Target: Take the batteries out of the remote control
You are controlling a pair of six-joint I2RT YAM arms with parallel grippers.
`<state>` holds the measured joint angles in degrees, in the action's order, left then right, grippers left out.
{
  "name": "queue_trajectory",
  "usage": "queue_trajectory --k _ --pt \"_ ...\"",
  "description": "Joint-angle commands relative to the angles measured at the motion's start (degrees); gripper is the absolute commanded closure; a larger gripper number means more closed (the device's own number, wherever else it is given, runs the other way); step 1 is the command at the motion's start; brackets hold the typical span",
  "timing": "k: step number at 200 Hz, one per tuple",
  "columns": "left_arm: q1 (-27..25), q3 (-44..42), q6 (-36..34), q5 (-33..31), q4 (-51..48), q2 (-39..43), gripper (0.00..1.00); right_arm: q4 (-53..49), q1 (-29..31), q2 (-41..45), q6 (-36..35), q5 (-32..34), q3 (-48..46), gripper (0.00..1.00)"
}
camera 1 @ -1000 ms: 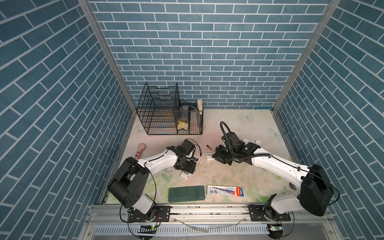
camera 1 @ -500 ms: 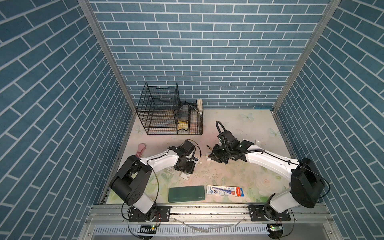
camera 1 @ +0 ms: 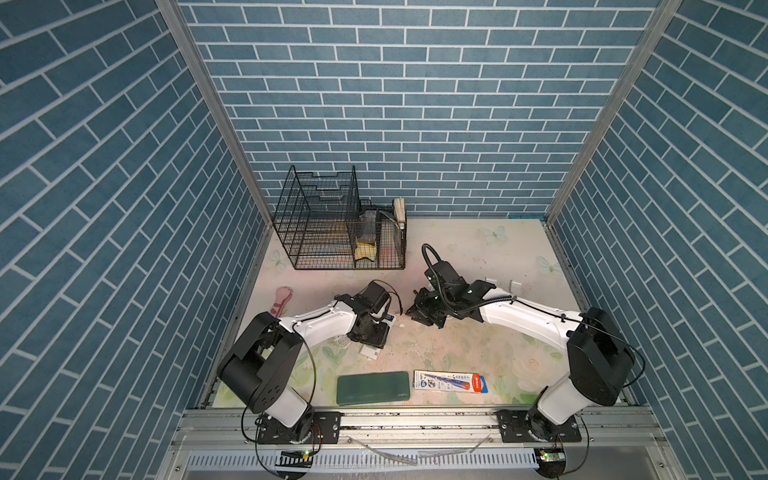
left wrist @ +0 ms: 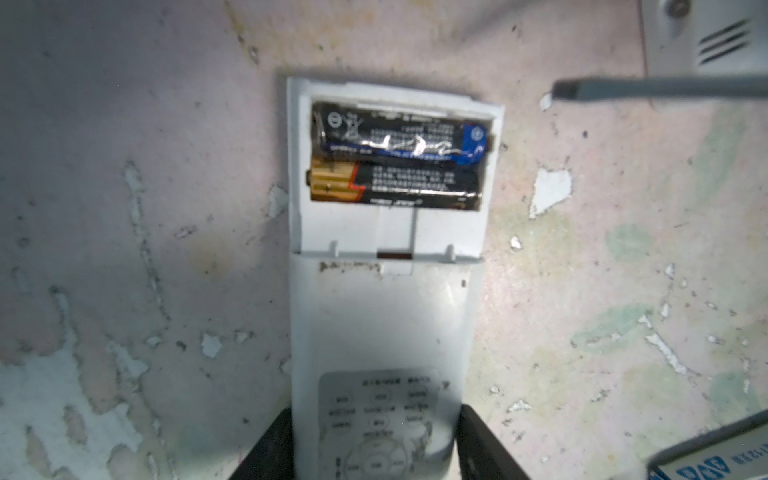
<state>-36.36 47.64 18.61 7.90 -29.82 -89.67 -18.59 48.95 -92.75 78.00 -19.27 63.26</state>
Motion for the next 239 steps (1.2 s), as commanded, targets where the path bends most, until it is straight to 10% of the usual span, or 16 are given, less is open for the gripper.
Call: queue_trajectory --k 1,239 --pt "0.4 -1.8 0.2 -3.6 -1.7 -0.9 0.4 1.3 0.5 -1.3 2.9 -1.5 2.7 1.0" --pt "0.0 -2.4 0.2 -3.1 -0.9 -0.7 0.41 1.8 1.4 0.5 5.8 0.3 -2.7 1.0"
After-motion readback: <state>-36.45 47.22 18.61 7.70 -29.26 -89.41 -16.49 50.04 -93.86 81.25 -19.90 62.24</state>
